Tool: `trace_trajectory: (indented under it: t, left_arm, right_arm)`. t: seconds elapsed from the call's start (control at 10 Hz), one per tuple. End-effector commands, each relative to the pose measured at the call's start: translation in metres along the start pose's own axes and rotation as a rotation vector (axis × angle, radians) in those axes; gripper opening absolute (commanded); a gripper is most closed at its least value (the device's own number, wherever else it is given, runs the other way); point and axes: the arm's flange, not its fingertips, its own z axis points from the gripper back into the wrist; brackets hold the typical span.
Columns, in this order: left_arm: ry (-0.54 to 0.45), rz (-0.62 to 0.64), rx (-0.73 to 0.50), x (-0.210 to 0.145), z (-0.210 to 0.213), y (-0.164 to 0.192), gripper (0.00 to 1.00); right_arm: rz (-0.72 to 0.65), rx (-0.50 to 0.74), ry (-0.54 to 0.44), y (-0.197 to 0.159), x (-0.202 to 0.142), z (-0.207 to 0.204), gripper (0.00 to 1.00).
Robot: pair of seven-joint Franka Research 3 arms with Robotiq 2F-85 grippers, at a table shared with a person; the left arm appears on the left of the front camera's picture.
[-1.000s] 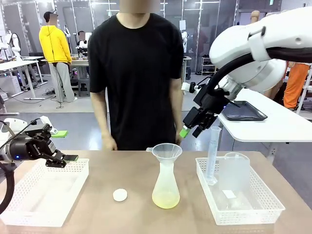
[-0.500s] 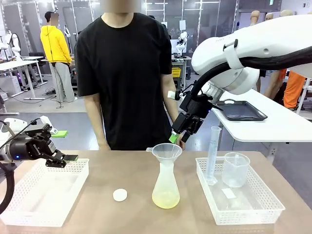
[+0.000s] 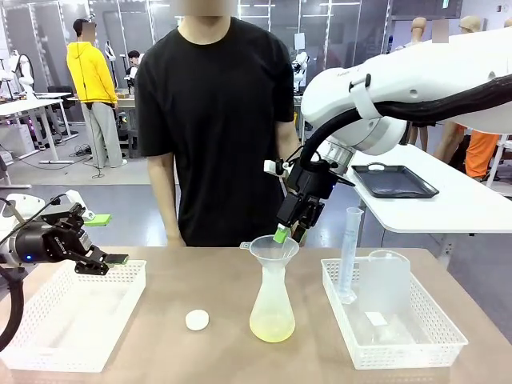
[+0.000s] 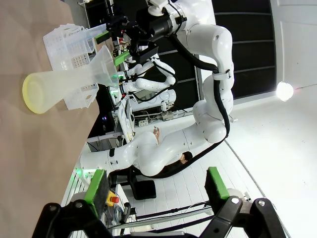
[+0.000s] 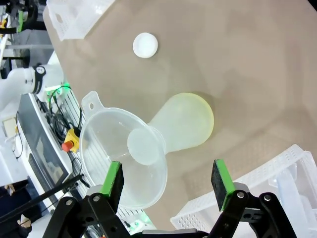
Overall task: Prepare the solutions needed for the experiment.
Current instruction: Once the solution is in the Big flask , pick up the Plastic Funnel and place it back into the right Organizing basket.
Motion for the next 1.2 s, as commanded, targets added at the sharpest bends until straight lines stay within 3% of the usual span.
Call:
trace_trajectory:
  t: [0.0, 0.4, 0.5, 0.6, 0.7, 0.8, 0.9, 1.0, 1.1]
  left_arm:
    - [-0.004, -0.006, -0.015, 0.001, -0.001, -0.003, 1.0]
    - [-0.004, -0.006, -0.015, 0.001, -0.001, -0.003, 1.0]
    - [-0.004, -0.006, -0.015, 0.001, -0.001, -0.003, 1.0]
    - [-0.004, -0.006, -0.015, 0.001, -0.001, -0.003, 1.0]
    - [-0.004, -0.006, -0.015, 0.001, -0.001, -0.003, 1.0]
    - [-0.004, -0.006, -0.015, 0.001, -0.001, -0.003, 1.0]
    - [-0.004, -0.006, -0.015, 0.001, -0.001, -0.003, 1.0]
    - [-0.004, -0.006, -0.015, 0.001, -0.001, -0.003, 1.0]
    - [-0.004, -0.006, -0.015, 0.001, -0.001, -0.003, 1.0]
  right_arm:
    - [0.012, -0.022, 0.045, -0.004, 0.008, 0.001, 0.89]
    - [0.008, -0.011, 0.058, -0.007, 0.012, -0.008, 0.83]
    - [0.004, -0.007, 0.058, -0.008, 0.012, -0.008, 0.74]
    - [-0.006, -0.006, 0.06, -0.008, 0.012, -0.008, 0.72]
    - [-0.01, -0.006, 0.059, -0.008, 0.011, -0.009, 0.59]
    - [-0.012, -0.006, 0.058, -0.008, 0.011, -0.009, 0.58]
    - [-0.014, -0.004, 0.062, -0.008, 0.012, -0.01, 0.45]
    - [-0.015, -0.001, 0.067, -0.008, 0.012, -0.011, 0.56]
    - [-0.016, 0.001, 0.068, -0.008, 0.012, -0.011, 0.3]
